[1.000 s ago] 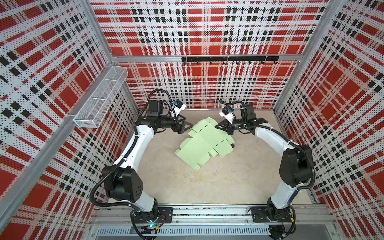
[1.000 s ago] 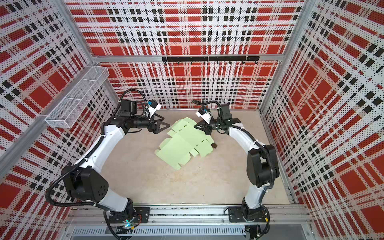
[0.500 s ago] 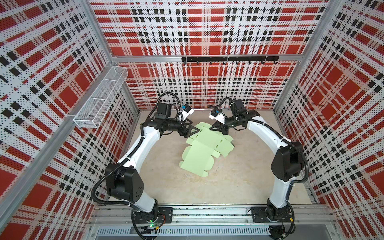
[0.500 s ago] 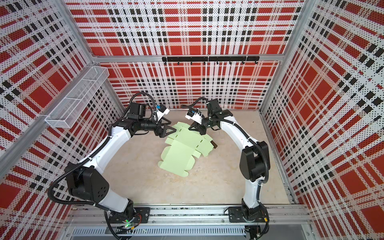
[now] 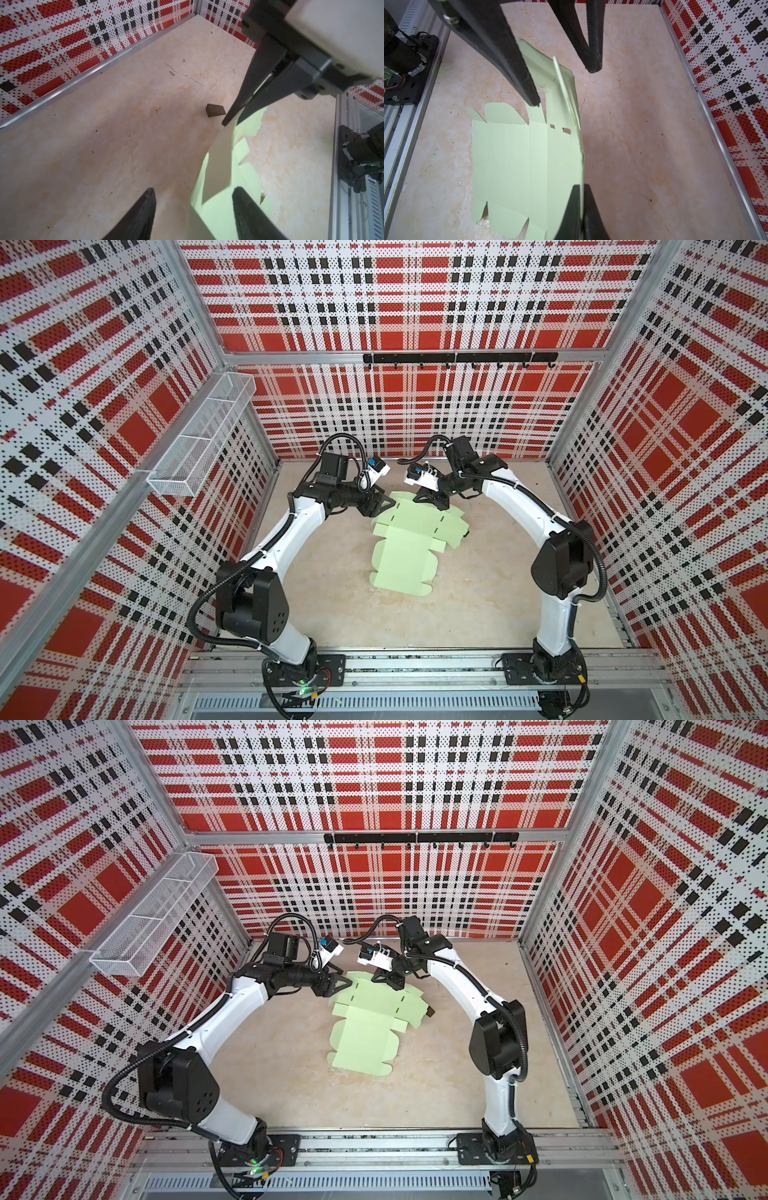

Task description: Fold the paper box

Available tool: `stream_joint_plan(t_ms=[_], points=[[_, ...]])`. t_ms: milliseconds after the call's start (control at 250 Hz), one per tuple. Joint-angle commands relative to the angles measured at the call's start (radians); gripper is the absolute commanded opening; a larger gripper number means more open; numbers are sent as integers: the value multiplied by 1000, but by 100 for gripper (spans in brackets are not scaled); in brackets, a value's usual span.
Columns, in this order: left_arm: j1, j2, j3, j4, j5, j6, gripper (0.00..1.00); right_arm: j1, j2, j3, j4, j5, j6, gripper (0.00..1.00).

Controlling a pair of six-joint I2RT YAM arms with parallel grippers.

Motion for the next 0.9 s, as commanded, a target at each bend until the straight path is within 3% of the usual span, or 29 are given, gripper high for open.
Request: stream_joint_plan(t_ms=[0,240,292,460,540,640,748,896], points=[[-6,-2,-31,35,-14,2,47,5,16,27,-9,-3,-35,7],[8,-12,-72,81,-1,-27,9,5,5,22,27,0,-7,8],[9,-16,-79,89,1,-30,0,5,-2,6,45,5,-2,14],[35,-26,-85,114,16,-59,0,5,-36,-10,99,43,83,36],[52,-35,-96,141,-1,-64,0,2,-87,-60,172,89,162,42],[88,-50,-121,198,-19,-112,0,-7,-169,-125,261,156,314,48],[135,-63,-158,284,-13,-203,0,-15,-269,-237,407,272,564,72],[156,-65,-185,328,3,-215,0,-41,-311,-327,522,331,1012,75]])
